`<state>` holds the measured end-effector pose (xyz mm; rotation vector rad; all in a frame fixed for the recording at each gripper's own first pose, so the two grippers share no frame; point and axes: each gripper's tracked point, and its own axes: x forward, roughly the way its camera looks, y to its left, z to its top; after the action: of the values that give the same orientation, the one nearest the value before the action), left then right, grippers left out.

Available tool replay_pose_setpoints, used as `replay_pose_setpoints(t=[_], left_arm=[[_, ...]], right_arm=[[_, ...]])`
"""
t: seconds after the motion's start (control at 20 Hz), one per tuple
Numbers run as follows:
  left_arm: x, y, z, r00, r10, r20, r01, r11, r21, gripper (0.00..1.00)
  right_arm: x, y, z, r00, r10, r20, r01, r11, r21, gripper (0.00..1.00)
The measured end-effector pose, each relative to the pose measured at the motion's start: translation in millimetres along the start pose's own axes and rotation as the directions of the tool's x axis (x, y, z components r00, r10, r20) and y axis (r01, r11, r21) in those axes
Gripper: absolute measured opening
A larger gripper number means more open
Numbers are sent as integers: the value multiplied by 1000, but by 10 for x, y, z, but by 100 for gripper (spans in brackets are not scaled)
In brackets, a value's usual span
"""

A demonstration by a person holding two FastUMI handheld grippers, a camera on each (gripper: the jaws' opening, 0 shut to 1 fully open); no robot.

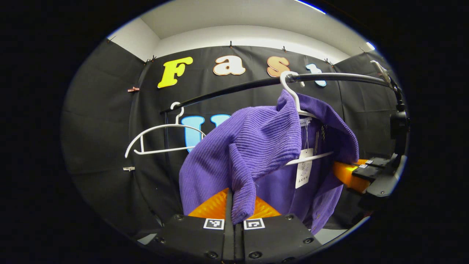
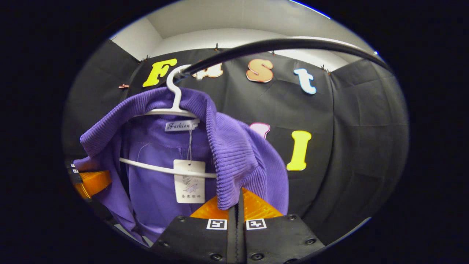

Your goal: Grasp the clothes on the hanger with both hands and then place them into the laundry hamper below.

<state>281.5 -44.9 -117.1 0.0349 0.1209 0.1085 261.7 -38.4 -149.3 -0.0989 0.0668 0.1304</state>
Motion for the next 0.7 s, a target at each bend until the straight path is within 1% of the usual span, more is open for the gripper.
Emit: replay_pose_setpoints(t=[0.15,0.3,0.4,0.5,0.55,0.6,0.7], left_arm=[[-64,161,243,999,30,40,-31,999,22,5],[-73,358,421,996,56,63,-58,998,32,5],[-68,506,493,994,80,71,-81,997,19,3],[-61,649,562,992,100,78,-100,995,-4,5],[-55,688,599,992,100,78,-99,995,-19,5],[-51,713,625,993,95,76,-93,995,-33,3],[-64,724,734,991,95,96,-92,995,-29,5]], right_arm=[[-2,-317,432,990,-73,119,84,992,-93,4],[11,-566,806,965,-140,221,171,977,-129,4],[34,-639,898,953,-171,249,210,968,-139,4],[60,-703,977,939,-201,280,250,957,-150,4],[76,-748,1038,929,-219,298,273,950,-152,1],[84,-790,1102,920,-243,308,295,946,-135,4],[81,-795,1188,904,-292,313,324,945,-52,4]])
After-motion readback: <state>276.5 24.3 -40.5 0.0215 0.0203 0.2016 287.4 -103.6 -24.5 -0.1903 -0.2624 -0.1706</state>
